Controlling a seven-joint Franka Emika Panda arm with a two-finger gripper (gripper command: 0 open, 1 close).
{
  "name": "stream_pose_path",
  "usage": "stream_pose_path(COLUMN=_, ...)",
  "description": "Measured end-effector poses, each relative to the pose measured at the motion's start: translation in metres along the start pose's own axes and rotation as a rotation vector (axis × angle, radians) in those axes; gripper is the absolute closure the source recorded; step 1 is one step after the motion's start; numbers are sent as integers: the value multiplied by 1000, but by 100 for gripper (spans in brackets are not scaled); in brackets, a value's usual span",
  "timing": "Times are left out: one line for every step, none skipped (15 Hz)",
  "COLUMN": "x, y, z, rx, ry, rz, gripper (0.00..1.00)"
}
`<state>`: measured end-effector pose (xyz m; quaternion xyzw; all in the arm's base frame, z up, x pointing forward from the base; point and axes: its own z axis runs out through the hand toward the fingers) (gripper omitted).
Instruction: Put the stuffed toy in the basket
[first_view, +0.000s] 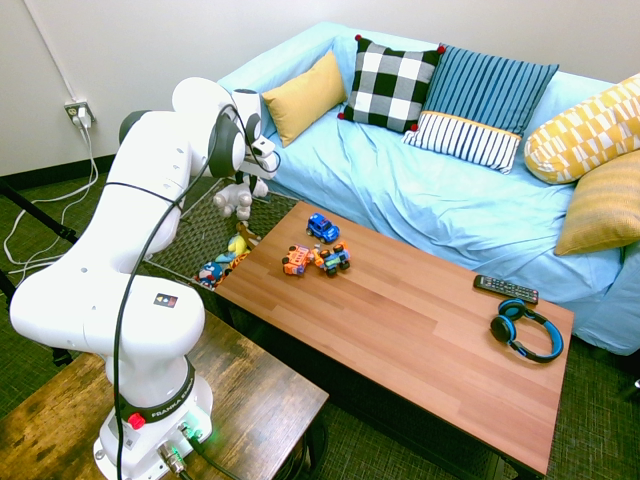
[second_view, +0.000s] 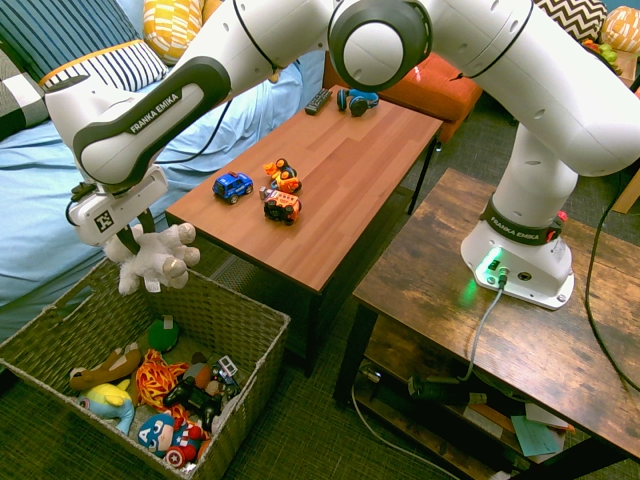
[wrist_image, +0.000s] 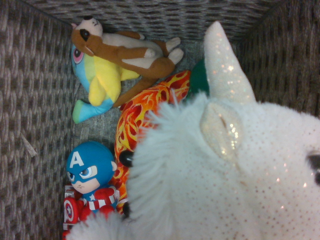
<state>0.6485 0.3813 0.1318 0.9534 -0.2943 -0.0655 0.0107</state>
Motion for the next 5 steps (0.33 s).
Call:
stream_pose_path(x=1, y=1, z=0, rx=0, ry=0, rz=2, gripper=0)
stream_pose_path(x=2, y=1, z=0, rx=1, ry=0, rz=3, gripper=0)
stream_pose_path(x=2, y=1, z=-1, rx=2, ry=0, rz=3, gripper=0)
stream_pose_path(x=1, y=0, z=-2, rx=3, ry=0, rz=2, gripper=0)
stream_pose_path(x=1, y=0, z=-4, rx=5, ry=0, rz=1, gripper=0)
